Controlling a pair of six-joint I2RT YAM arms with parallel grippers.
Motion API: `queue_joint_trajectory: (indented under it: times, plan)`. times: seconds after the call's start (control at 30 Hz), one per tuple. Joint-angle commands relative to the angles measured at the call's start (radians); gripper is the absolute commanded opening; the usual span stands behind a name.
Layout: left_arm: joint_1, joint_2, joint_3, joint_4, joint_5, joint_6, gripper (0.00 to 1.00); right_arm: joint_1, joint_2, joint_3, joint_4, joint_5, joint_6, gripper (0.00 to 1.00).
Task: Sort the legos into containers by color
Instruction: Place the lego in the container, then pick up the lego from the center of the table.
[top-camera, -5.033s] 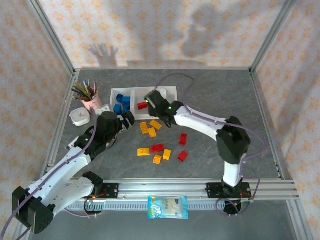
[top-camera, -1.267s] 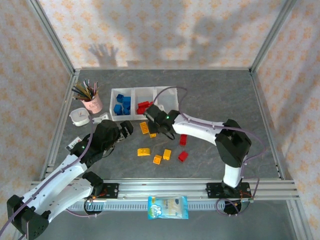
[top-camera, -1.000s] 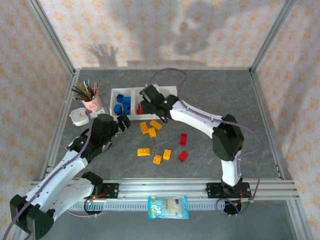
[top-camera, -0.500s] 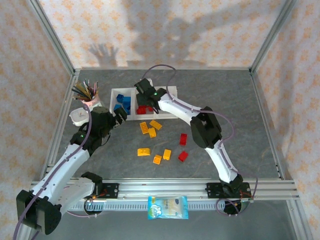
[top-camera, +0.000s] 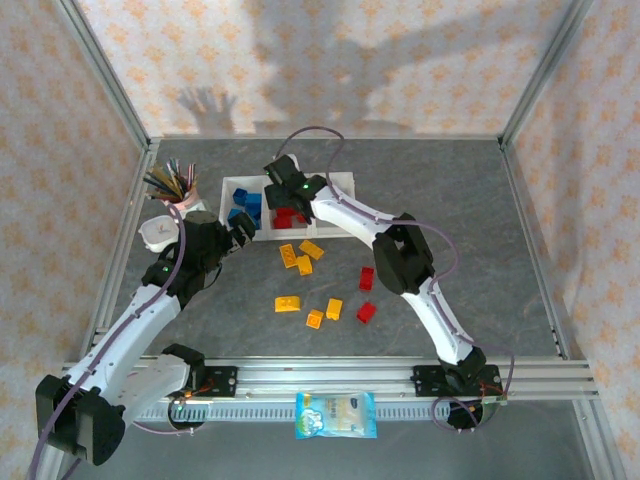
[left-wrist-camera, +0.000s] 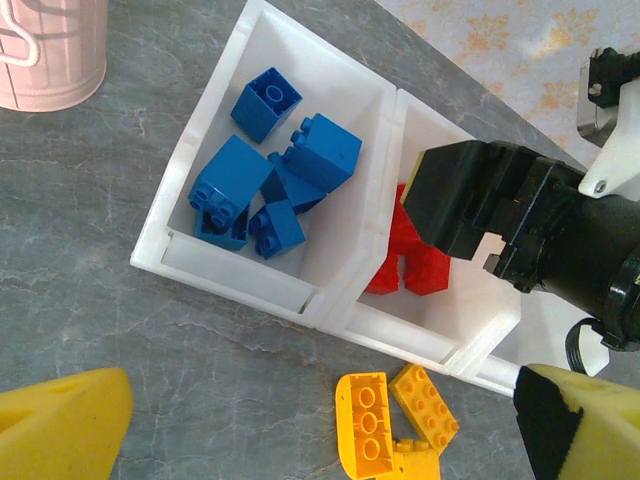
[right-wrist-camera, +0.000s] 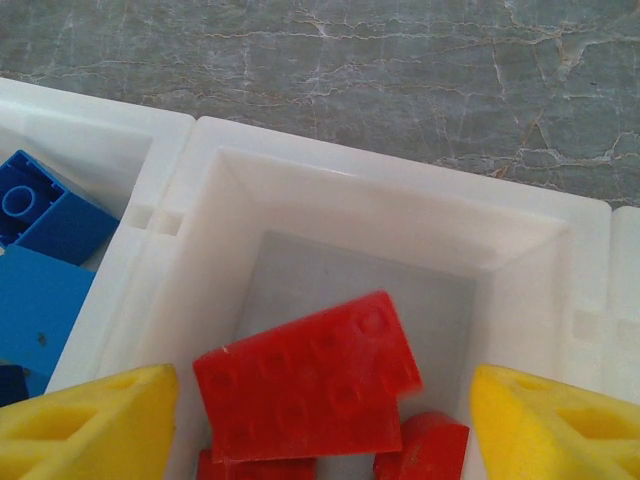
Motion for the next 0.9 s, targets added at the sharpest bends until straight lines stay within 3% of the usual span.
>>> queue_joint_trajectory:
  times: [0.0,0.27,0.6,0.87]
  plan:
    - [0.01,0.005,0.028,0.004,0.003,0.025,0.99,-0.004,-0.031,0.043,-0.016,0.021,-0.018,0.77]
    - [0.01,-0.014,0.029,-0.003,0.028,0.034,0.99,-0.005,-0.161,-0.026,-0.002,-0.063,-0.001,0.77]
    - [-0.008,-0.043,-0.006,0.003,0.097,0.023,0.99,-0.006,-0.458,-0.419,0.068,-0.035,0.065,0.81]
    - [-0.18,-0.037,-0.04,0.061,0.039,-0.053,0.99,-0.041,-0.706,-0.797,0.072,-0.002,0.18,0.84]
